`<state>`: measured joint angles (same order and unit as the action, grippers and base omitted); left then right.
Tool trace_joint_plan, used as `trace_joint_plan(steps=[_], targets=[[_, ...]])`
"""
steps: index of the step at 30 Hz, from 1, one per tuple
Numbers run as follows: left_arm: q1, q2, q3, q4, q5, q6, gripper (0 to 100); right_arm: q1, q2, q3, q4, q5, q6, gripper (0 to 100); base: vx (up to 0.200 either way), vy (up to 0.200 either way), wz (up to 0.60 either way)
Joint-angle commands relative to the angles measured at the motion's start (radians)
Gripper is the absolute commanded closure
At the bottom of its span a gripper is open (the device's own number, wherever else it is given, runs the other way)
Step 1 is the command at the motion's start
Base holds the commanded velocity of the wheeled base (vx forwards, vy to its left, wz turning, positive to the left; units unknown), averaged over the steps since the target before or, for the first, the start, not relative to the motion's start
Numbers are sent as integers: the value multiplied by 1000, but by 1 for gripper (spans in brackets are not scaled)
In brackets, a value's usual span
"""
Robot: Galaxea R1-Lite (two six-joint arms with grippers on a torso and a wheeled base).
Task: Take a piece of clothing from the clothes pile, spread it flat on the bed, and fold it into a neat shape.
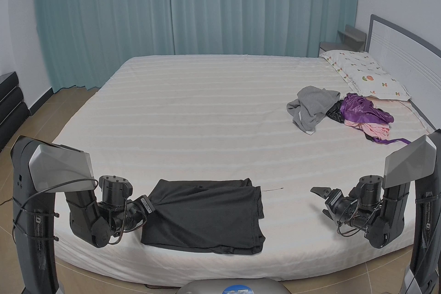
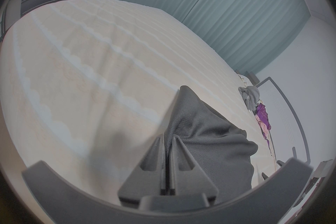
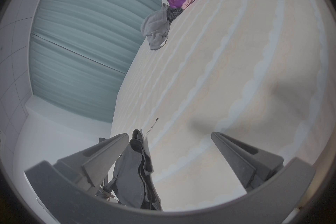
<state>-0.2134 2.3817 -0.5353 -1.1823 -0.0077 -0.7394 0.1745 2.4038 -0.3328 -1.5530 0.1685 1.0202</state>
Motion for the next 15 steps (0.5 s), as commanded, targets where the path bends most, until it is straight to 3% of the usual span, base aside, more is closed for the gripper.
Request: trace_joint_plan(steps=[1,11,15], targets=[[0,-2,1,0,0,0,100,0,1,0,-13,0,0,0,0,200,0],[0,-16,18,0,6,-17,100,0,1,3,-13,0,-5,0,0,200,0],[-11,-16,31,1,38,-18,100,0,3,3,-13,0,-5,0,0,0,0]])
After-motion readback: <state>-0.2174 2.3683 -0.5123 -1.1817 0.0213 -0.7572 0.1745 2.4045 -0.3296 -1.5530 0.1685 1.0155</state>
